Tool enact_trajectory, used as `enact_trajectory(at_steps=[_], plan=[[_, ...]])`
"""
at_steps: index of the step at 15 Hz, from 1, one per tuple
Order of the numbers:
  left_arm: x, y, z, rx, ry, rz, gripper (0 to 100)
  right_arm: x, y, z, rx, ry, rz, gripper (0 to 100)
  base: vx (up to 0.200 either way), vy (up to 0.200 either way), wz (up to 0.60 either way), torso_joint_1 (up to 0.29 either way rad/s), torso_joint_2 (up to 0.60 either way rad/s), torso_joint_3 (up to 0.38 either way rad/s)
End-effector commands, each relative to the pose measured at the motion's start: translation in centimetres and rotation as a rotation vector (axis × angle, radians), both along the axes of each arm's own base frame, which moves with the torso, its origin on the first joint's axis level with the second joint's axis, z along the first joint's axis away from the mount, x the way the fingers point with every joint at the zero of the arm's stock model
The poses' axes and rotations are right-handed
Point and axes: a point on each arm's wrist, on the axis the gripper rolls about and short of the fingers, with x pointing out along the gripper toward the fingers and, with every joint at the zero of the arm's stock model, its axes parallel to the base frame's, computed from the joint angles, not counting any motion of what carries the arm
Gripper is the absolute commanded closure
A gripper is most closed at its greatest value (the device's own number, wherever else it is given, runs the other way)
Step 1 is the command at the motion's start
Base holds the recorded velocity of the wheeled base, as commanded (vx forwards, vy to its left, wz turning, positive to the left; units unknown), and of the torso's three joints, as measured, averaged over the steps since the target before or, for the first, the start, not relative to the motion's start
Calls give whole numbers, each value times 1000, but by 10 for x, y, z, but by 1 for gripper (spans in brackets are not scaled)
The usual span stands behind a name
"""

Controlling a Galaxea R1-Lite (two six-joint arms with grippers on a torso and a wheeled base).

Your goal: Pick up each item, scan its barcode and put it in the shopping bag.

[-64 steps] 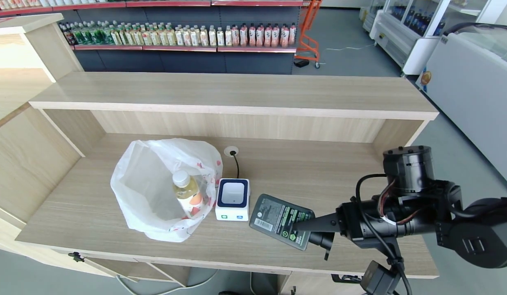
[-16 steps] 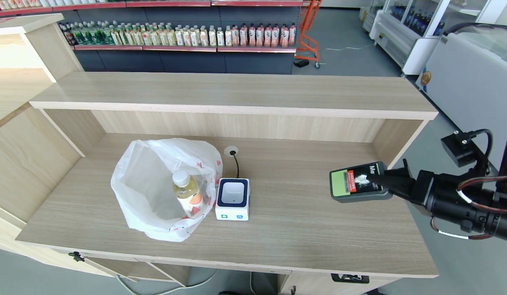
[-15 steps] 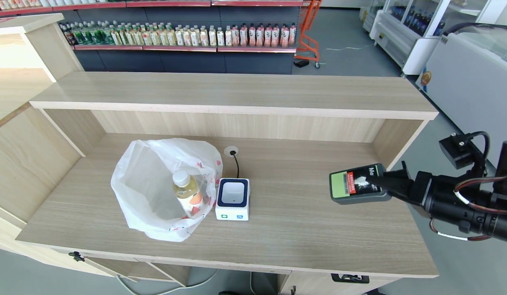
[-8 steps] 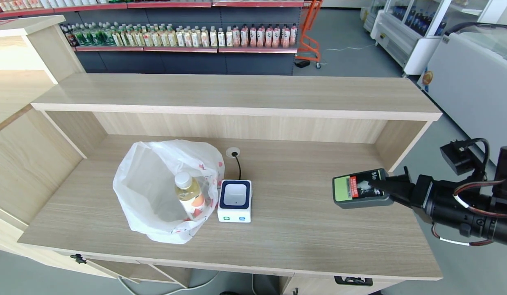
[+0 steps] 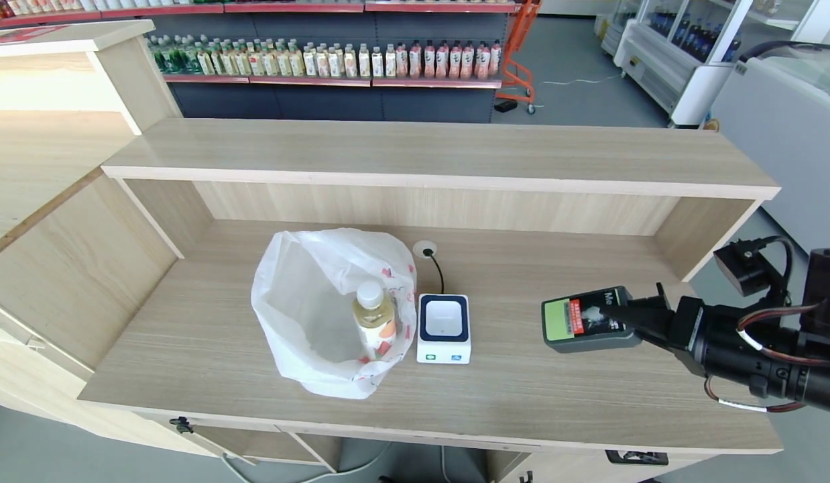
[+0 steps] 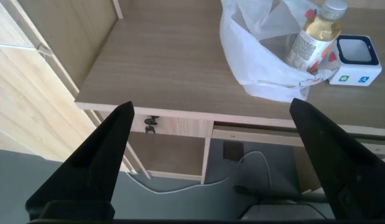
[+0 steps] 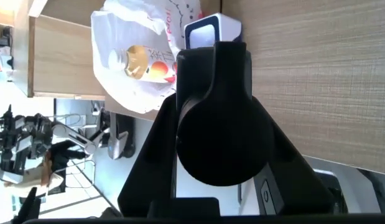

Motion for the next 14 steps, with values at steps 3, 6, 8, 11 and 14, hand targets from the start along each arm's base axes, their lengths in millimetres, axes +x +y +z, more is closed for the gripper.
enact_trajectory(at_steps=[3, 6, 8, 11, 14], plan=[[0, 0, 0, 3, 0, 0, 0, 8, 2, -6, -7, 24, 0, 100, 0, 200, 0, -4, 1, 6], [0, 0, 0, 1, 0, 0, 0, 23, 4, -11, -21, 39, -17, 100, 0, 0, 0, 0, 0, 0], [0, 0, 0, 1, 0, 0, 0, 36, 6, -13, -41, 34, -17, 100, 0, 0, 0, 0, 0, 0], [0, 0, 0, 1, 0, 0, 0, 57, 11, -25, -113, 31, -18, 100, 0, 0, 0, 0, 0, 0], [0, 0, 0, 1, 0, 0, 0, 72, 20, -34, -119, 51, 5, 100, 0, 0, 0, 0, 0, 0]])
